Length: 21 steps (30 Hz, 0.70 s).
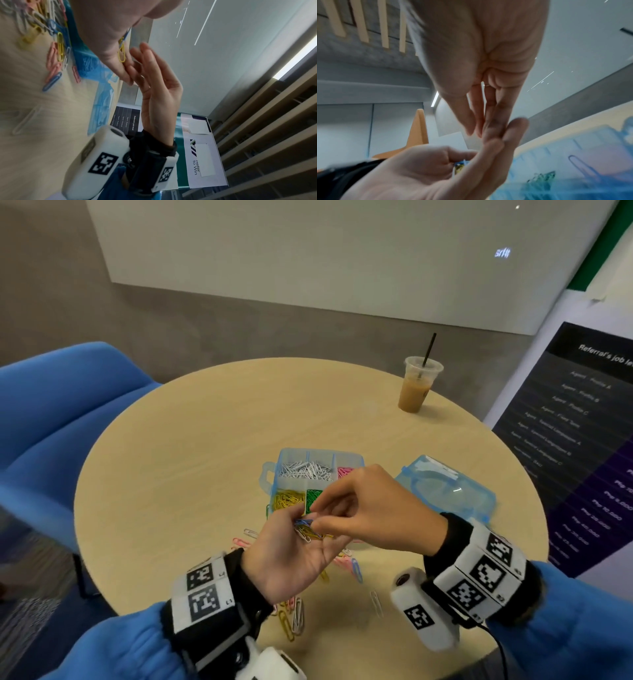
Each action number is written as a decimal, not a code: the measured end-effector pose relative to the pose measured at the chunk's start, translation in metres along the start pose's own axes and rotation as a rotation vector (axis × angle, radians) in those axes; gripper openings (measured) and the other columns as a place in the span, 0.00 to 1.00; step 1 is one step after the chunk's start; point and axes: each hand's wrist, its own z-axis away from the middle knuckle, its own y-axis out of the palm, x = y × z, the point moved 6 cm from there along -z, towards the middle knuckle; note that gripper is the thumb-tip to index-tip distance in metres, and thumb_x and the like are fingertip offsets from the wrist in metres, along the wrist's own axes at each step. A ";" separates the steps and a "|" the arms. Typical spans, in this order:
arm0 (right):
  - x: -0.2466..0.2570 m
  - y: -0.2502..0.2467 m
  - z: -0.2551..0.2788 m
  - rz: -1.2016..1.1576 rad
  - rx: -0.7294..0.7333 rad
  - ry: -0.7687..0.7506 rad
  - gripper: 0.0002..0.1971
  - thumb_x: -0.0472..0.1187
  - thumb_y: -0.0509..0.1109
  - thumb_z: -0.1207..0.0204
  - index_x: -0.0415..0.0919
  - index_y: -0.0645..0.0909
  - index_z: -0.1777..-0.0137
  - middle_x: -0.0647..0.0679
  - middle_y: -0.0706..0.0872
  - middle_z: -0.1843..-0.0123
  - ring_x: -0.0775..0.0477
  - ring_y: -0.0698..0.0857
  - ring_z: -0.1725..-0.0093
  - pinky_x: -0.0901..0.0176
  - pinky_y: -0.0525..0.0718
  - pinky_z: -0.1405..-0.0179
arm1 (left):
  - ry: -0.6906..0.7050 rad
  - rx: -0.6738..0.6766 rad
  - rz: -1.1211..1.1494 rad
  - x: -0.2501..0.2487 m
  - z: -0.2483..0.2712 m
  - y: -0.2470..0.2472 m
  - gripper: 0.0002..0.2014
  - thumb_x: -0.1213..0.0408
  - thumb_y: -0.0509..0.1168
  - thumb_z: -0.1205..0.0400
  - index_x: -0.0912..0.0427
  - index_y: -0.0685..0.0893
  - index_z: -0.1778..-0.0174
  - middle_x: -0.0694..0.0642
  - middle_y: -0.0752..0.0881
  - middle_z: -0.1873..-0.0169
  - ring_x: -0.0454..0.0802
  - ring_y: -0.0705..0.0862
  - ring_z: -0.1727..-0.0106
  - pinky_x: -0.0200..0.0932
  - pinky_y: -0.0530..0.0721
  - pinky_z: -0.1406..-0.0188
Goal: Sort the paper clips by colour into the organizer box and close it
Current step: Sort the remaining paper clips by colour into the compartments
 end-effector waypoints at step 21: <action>-0.007 -0.011 -0.023 0.058 0.060 0.002 0.02 0.37 0.77 0.28 0.43 0.90 0.56 0.53 0.89 0.64 0.55 0.87 0.61 0.66 0.83 0.60 | -0.054 0.105 0.112 -0.025 -0.007 0.003 0.16 0.65 0.55 0.16 0.64 0.72 0.33 0.71 0.83 0.44 0.61 0.86 0.43 0.67 0.86 0.55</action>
